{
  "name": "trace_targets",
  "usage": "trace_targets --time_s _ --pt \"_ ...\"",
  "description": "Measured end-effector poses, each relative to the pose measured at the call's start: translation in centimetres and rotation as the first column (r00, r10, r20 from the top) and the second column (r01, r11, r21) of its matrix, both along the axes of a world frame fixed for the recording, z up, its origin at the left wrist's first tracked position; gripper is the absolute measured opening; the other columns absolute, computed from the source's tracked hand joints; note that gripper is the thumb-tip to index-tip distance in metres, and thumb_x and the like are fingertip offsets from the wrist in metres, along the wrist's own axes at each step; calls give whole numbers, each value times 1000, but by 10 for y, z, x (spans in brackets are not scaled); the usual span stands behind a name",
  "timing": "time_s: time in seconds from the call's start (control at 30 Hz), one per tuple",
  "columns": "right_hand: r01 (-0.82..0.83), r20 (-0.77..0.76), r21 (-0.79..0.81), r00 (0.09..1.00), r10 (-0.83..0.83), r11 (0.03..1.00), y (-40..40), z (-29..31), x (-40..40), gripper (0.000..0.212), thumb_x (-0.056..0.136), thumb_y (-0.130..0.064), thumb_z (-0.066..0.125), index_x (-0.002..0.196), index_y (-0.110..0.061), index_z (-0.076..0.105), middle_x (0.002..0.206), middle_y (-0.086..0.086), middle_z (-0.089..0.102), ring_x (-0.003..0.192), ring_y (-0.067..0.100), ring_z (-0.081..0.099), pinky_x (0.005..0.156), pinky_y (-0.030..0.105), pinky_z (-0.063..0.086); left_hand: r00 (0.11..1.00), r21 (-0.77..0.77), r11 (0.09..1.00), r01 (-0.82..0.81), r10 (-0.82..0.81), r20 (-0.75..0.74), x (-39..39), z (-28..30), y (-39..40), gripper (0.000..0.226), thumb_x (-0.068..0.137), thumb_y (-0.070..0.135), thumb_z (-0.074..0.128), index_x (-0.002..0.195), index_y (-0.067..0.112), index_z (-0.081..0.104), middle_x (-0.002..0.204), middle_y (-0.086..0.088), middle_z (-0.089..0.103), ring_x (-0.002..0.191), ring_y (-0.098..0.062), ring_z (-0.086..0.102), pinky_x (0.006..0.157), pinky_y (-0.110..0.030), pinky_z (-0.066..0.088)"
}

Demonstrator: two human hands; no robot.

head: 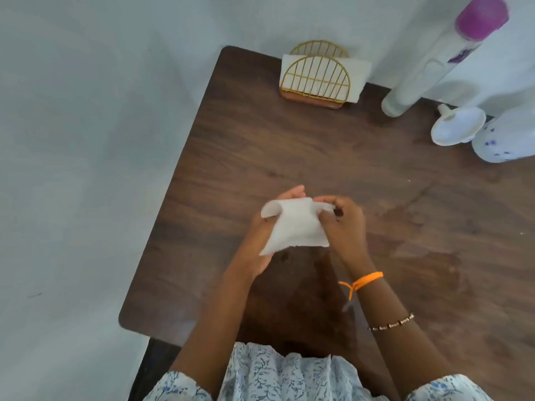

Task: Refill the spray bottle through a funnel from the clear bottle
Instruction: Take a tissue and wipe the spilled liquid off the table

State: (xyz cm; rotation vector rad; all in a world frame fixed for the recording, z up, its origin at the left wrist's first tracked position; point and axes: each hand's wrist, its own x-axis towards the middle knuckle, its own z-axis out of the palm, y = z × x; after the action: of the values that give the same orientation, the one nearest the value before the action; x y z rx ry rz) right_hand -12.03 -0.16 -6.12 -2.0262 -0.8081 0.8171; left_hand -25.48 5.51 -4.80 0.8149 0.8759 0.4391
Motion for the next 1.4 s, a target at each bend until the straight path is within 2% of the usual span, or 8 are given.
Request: trace_targets --time_s 0.27,0.57,0.67,0.83,0.97,1.13,1.27,1.4 --pt "203 107 -51 975 -197 978 -18 -20 -9 4 73 -4 68 75 -8 66 89 0 45 69 3 44 67 22 37 961 3 961 276 -276 -11 -7 -6 -28 53 62 21 75 112 26 58 103 8 64 94 -9 62 81 -30 52" --pt "-129 -378 109 912 161 986 -23 9 -17 20 85 -24 65 105 -22 64 109 5 65 98 13 63 80 27 52 812 206 978 -33 146 -565 20 -10 -16 10 81 14 67 74 12 60 64 6 58 56 -5 53 46 -9 43" --pt "-254 -222 122 935 276 960 -19 8 -15 31 76 -18 71 103 -29 63 112 5 60 104 15 61 86 28 50 848 142 982 -126 181 -499 21 -11 -13 16 84 7 60 71 16 60 66 2 61 62 -13 57 49 -16 48" --pt "84 -214 89 975 -63 993 11 -8 7 17 80 6 58 85 -7 67 93 11 68 79 6 64 72 21 51 963 26 991 -129 131 -234 15 -12 -9 26 93 0 45 102 16 63 96 5 66 88 -8 63 80 -24 53" --pt "148 221 69 962 -160 986 55 -29 10 34 70 1 46 96 -2 69 108 21 61 104 31 58 90 17 36 888 183 949 -255 305 -345 6 -20 -3 29 91 0 45 104 20 62 97 11 62 90 -8 58 77 -18 47" --pt "-486 273 -9 840 469 874 66 -57 -54 41 95 -9 42 136 -7 40 146 14 36 136 24 34 114 32 24 748 280 827 -488 561 -354 -13 -26 5 28 88 -3 47 95 19 63 89 4 63 84 -11 58 82 -27 50" --pt "-744 592 -85 498 634 663 29 -55 -37 45 86 -14 39 125 1 54 137 17 50 110 37 60 84 40 53 715 315 796 -516 603 -354 -23 -25 12 31 89 -2 46 92 24 62 88 3 63 80 -7 59 77 -21 51" --pt "-305 511 -158 789 342 939 62 -60 7 50 92 -18 36 142 -13 34 150 4 34 119 35 51 96 38 45 726 313 808 -500 587 -357 -21 -23 8 29 92 0 47 94 25 61 85 6 60 74 -4 57 70 -15 50"
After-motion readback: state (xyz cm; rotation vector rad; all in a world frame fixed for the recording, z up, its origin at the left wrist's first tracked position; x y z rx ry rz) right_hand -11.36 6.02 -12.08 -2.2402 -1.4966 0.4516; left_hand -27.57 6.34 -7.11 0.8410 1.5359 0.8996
